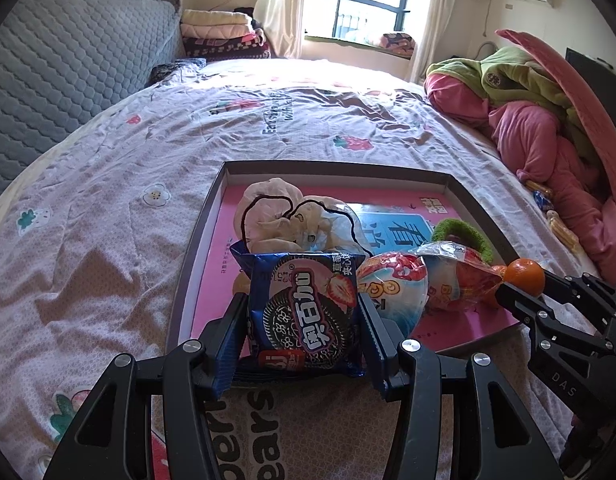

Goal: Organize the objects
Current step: 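Lift and carry the snack pack with the left gripper while the right carries the orange over the tray, then lower the snack pack with the left gripper while the right lowers the orange into the tray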

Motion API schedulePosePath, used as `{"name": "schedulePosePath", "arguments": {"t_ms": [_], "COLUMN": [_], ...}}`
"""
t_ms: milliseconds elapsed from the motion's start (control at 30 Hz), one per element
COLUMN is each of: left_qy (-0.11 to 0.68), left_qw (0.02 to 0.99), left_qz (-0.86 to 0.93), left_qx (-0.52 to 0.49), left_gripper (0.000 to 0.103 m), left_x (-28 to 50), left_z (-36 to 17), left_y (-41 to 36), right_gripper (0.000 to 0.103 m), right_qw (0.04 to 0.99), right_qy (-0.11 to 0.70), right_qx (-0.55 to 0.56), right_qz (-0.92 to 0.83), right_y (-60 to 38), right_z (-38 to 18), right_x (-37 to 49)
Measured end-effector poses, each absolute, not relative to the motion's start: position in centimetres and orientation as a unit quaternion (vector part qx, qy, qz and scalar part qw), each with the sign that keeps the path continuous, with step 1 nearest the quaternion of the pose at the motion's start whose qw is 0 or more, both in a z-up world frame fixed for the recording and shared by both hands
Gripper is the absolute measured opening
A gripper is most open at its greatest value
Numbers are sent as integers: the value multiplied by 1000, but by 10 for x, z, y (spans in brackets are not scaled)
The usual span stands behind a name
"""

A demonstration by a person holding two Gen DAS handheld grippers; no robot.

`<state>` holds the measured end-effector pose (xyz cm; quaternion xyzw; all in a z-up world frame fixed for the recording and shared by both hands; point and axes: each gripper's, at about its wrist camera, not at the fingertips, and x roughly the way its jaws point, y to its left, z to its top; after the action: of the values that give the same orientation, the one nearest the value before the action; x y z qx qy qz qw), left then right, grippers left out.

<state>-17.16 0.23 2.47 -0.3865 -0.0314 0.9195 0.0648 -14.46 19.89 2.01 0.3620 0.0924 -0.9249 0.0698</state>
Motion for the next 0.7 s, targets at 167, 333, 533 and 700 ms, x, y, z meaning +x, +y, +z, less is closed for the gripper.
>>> {"name": "schedulePosePath", "arguments": {"t_ms": [167,333,533,700], "left_qy": [-31,-29,-22,-15], "left_qw": [63,61,59,58], "left_qz": [918,916,915,913], "left_qx": [-390,-397,-398,-404], "left_gripper": [54,54,54,54], "left_x": [-177,-183,-184,-184], "left_z": [21,14,12,8], "left_y": [8,14,18,19], "right_gripper": [38,38,38,38], "right_qw": [67,63,72,76], "right_qy": [100,112,117,128], "right_qx": [359,352,346,343], "right_qz": [-926,-927,-928,-927], "right_y": [195,189,181,175], "right_z": [18,17,16,14], "right_x": [-146,-148,-150,-149]}}
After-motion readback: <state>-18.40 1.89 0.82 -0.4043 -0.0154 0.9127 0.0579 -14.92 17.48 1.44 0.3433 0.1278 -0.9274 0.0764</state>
